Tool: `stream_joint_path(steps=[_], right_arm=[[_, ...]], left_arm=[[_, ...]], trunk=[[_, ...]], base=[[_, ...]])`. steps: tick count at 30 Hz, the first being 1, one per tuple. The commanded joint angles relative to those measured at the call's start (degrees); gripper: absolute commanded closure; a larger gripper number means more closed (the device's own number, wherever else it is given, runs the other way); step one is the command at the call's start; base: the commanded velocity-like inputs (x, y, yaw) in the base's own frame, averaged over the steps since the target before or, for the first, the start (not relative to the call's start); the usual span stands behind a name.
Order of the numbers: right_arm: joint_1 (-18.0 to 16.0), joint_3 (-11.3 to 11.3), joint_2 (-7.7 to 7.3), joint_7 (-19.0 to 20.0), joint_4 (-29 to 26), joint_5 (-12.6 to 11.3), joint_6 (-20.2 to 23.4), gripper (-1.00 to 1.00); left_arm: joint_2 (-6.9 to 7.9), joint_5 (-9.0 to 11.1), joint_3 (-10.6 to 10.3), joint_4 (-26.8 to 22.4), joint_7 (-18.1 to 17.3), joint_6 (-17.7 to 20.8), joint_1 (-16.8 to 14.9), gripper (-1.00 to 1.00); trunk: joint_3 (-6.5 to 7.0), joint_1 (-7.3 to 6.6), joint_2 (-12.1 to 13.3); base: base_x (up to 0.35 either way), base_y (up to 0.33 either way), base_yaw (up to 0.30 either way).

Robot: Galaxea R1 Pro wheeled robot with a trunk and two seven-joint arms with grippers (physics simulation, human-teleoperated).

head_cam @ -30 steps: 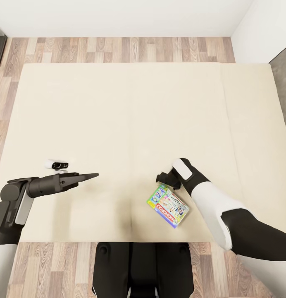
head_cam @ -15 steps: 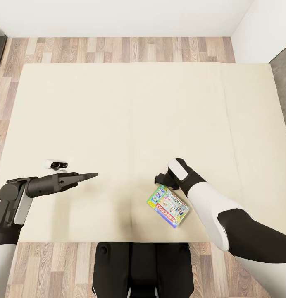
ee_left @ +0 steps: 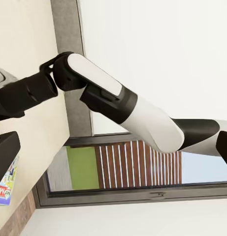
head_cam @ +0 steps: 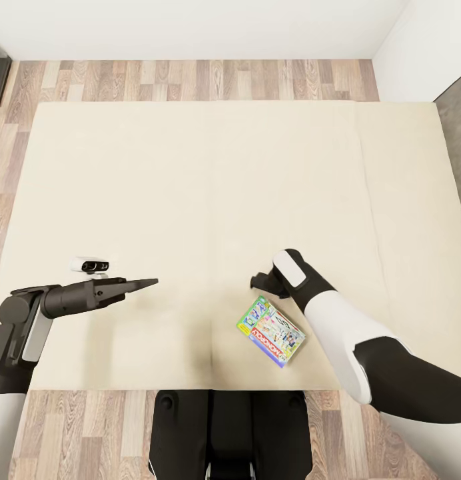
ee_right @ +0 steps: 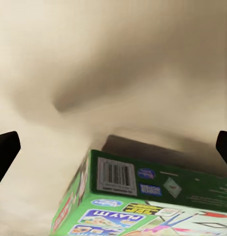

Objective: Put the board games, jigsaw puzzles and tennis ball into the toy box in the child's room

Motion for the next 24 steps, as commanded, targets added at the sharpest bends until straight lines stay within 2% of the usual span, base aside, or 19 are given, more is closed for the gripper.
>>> stream_joint_path(steps=[1, 13, 19, 24], right_arm=[[-0.02, 0.35, -0.08, -0.54, -0.4, -0.63, 0.13, -1.0], [-0.02, 0.33, -0.23, -0.56, -3.69, -0.67, 1.21, -1.0], [-0.02, 0.34, -0.48, -0.56, -5.4, -0.6, 4.26, -1.0], [0.03, 0.39, -1.59, -0.56, -7.79, -0.67, 6.9, -1.0]], left_arm=[[0.02, -0.02, -0.01, -0.01, -0.21, 0.61, -0.02, -1.0], [0.02, -0.03, 0.02, -0.01, -0.21, 0.61, -0.02, -1.0], [0.02, -0.03, 0.02, -0.01, -0.21, 0.64, -0.02, -1.0], [0.02, -0.03, 0.02, -0.01, -0.21, 0.68, -0.02, -1.0]], trunk=[[-0.06, 0.04, -0.09], [-0.06, 0.04, -0.09], [-0.06, 0.04, -0.09], [-0.06, 0.04, -0.09]], base=[[0.0, 0.0, 0.0], [0.0, 0.0, 0.0], [0.0, 0.0, 0.0], [0.0, 0.0, 0.0]])
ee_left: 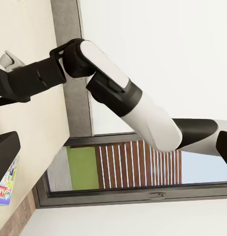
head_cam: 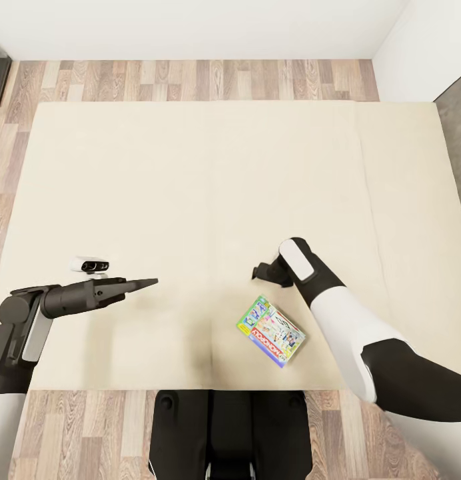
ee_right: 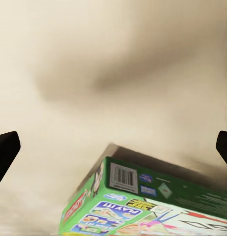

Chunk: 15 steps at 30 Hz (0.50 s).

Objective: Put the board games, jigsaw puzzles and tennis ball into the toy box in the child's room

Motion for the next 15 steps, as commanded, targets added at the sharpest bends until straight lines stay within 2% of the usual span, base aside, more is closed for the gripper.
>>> stream_joint_path(steps=[1, 11, 15], right_arm=[[0.12, 0.21, -0.31, -0.58, -0.92, -0.6, 1.21, -1.0], [2.73, 0.12, -1.4, -0.66, -6.05, -0.6, 6.11, -1.0], [3.44, 0.16, -2.18, -0.66, -7.16, -0.68, 6.16, -1.0]], left_arm=[[0.02, -0.01, -0.01, -0.01, -0.21, 0.61, -0.02, -1.0], [0.02, 0.04, -0.03, -0.01, -0.21, 0.62, -0.02, -1.0], [-0.02, 0.06, -0.06, -0.01, -0.21, 0.62, -0.02, -1.0]], trunk=[[-0.06, 0.04, -0.09], [-0.06, 0.04, -0.09], [-0.06, 0.04, -0.09]], base=[[0.0, 0.0, 0.0], [0.0, 0.0, 0.0], [0.0, 0.0, 0.0]])
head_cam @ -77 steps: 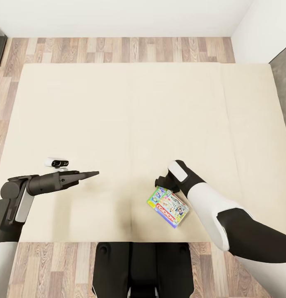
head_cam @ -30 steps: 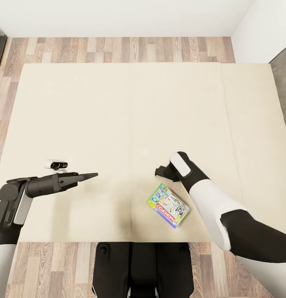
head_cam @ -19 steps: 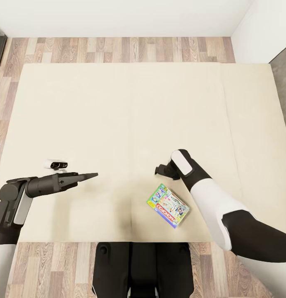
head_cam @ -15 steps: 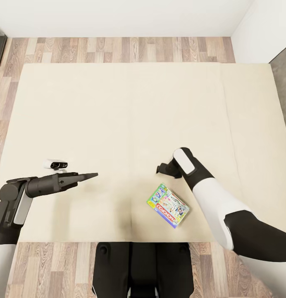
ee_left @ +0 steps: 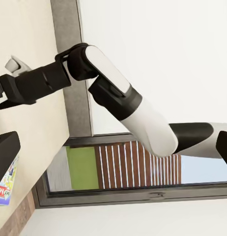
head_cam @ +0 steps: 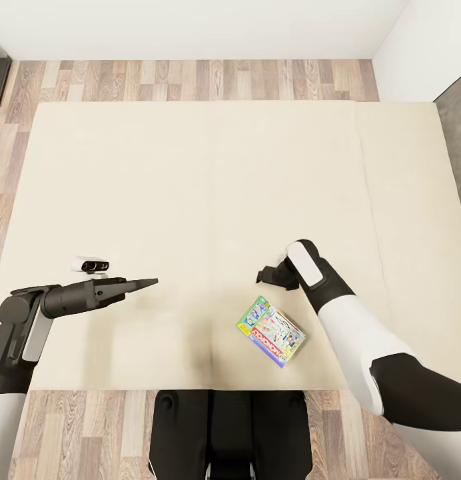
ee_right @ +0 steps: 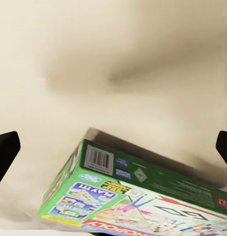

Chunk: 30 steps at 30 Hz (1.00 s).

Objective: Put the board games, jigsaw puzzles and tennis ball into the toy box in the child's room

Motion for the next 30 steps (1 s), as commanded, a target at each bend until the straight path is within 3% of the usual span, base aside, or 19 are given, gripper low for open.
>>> stream_joint_path(steps=[1, 18, 30], right_arm=[[0.12, 0.16, -0.24, -0.6, -0.21, -0.63, 0.07, -1.0], [2.8, 0.24, -3.9, -0.46, -0.83, -0.72, 0.07, -1.0], [4.69, 0.78, -5.74, 5.59, -0.89, -0.47, 0.07, -1.0]], left_arm=[[0.03, -0.04, -0.02, -0.01, -0.21, 0.61, -0.02, -1.0], [0.05, -0.1, -0.04, -0.01, -0.21, 0.61, -0.02, -1.0], [0.06, -0.1, 0.02, -0.01, -0.21, 0.61, -0.02, -1.0]], trunk=[[-0.06, 0.03, -0.09], [-0.06, 0.03, -0.09], [-0.06, 0.03, -0.09]], base=[[0.0, 0.0, 0.0], [0.0, 0.0, 0.0], [0.0, 0.0, 0.0]])
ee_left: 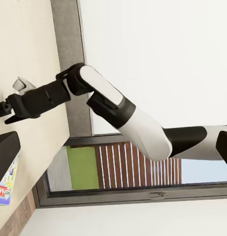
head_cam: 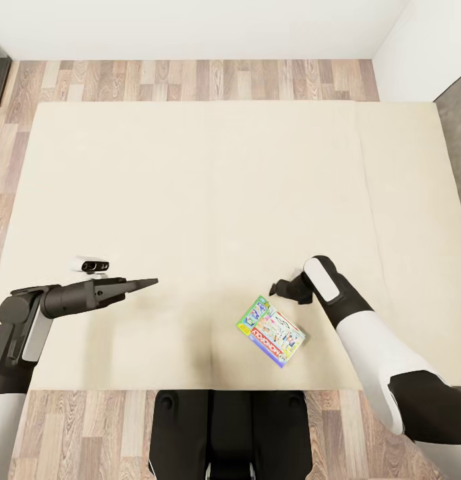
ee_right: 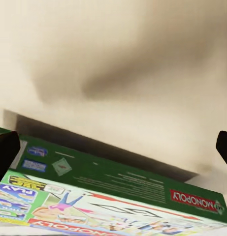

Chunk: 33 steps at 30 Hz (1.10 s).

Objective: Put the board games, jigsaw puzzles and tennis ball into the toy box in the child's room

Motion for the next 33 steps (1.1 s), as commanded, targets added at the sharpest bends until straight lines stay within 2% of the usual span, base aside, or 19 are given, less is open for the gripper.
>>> stream_joint_path(steps=[1, 10, 16, 22, 25, 30, 33], right_arm=[[0.16, 0.31, -0.08, -0.26, -0.06, -0.55, 0.08, -1.0], [1.06, 1.43, -0.13, 0.74, -0.09, -0.44, 0.08, -1.0], [1.14, 5.13, -0.15, 1.26, -0.09, -0.43, 0.08, -1.0], [1.15, 6.64, -0.18, 5.29, -0.09, -0.29, 0.08, -1.0], [1.2, 7.1, -0.18, 5.77, -0.09, -0.27, 0.08, -1.0], [1.23, 9.91, -0.18, 6.11, -0.25, -0.22, 0.08, -1.0], [1.24, 10.66, -0.22, 6.17, -1.02, -0.35, 0.08, -1.0]], left_arm=[[0.02, -0.03, -0.01, -0.01, -0.21, 0.61, -0.02, -1.0], [0.02, -0.03, -0.01, -0.01, -0.21, 0.61, -0.02, -1.0], [0.02, -0.03, -0.07, -0.01, -0.21, 0.61, -0.02, -1.0], [0.13, -0.03, -0.03, -0.01, -0.21, 0.61, -0.02, -1.0], [0.17, -0.03, -0.06, -0.01, -0.21, 0.61, -0.02, -1.0], [0.19, -0.03, -0.01, -0.01, -0.21, 0.61, -0.02, -1.0], [0.19, -0.03, -0.01, -0.01, -0.21, 0.61, -0.02, -1.0]], trunk=[[-0.06, 0.03, -0.09], [-0.06, 0.03, -0.09], [-0.06, 0.03, -0.09], [-0.06, 0.03, -0.09], [-0.06, 0.03, -0.09], [-0.06, 0.03, -0.09], [-0.06, 0.03, -0.09]], base=[[0.0, 0.0, 0.0], [0.0, 0.0, 0.0], [0.0, 0.0, 0.0], [0.0, 0.0, 0.0], [0.0, 0.0, 0.0], [0.0, 0.0, 0.0], [0.0, 0.0, 0.0]])
